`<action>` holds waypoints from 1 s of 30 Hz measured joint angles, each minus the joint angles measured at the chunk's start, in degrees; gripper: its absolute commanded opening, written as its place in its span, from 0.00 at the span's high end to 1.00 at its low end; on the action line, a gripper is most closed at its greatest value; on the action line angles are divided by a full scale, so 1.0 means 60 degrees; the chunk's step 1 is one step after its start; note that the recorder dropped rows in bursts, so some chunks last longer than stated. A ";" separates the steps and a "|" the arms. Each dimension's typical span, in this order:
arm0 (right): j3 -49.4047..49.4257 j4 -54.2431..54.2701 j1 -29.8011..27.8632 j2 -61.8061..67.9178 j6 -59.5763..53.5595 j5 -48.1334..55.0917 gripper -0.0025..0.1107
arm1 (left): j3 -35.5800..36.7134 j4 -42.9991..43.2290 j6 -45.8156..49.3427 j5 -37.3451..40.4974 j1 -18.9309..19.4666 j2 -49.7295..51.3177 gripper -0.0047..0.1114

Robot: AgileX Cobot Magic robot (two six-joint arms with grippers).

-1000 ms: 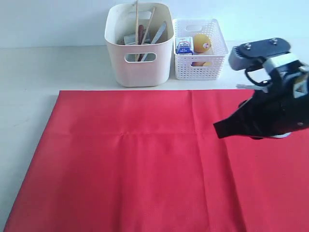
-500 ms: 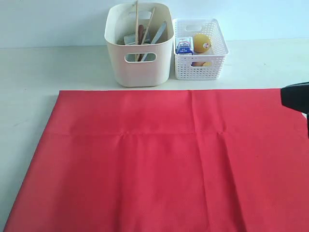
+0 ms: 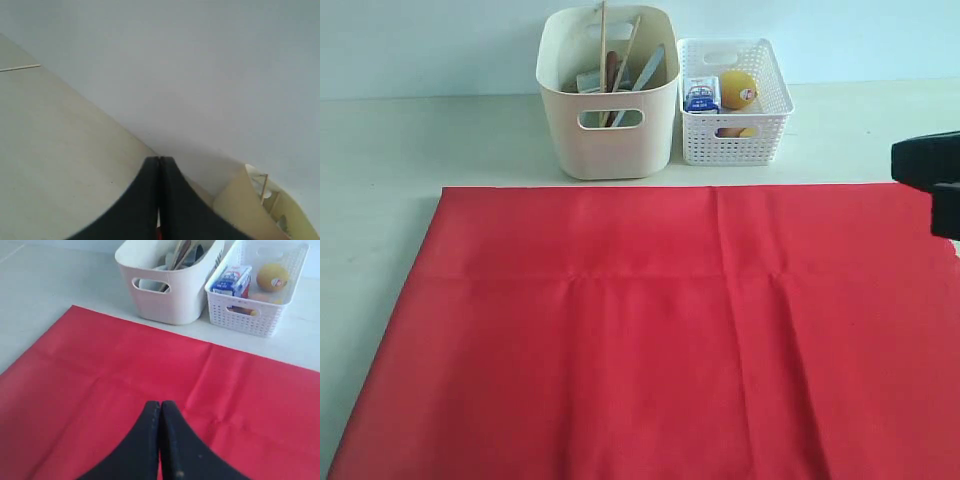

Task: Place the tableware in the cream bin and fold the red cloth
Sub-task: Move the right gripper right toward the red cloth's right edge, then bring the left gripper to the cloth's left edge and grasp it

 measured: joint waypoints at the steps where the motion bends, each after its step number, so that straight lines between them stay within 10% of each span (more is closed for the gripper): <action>1: 0.0000 0.0000 0.0000 0.0216 0.0085 0.0021 0.97 | 0.0000 0.0121 0.0021 -0.0302 0.0000 0.0487 0.96; 16: 0.0021 0.0292 0.0000 0.2628 0.0773 0.0839 0.97 | -0.2645 0.1716 0.0039 0.0589 -0.0050 0.6392 0.96; 30: 0.0021 0.0331 0.0000 0.3163 0.0920 0.0034 0.97 | -0.4006 0.1850 0.1274 0.1906 -0.2739 0.9297 0.92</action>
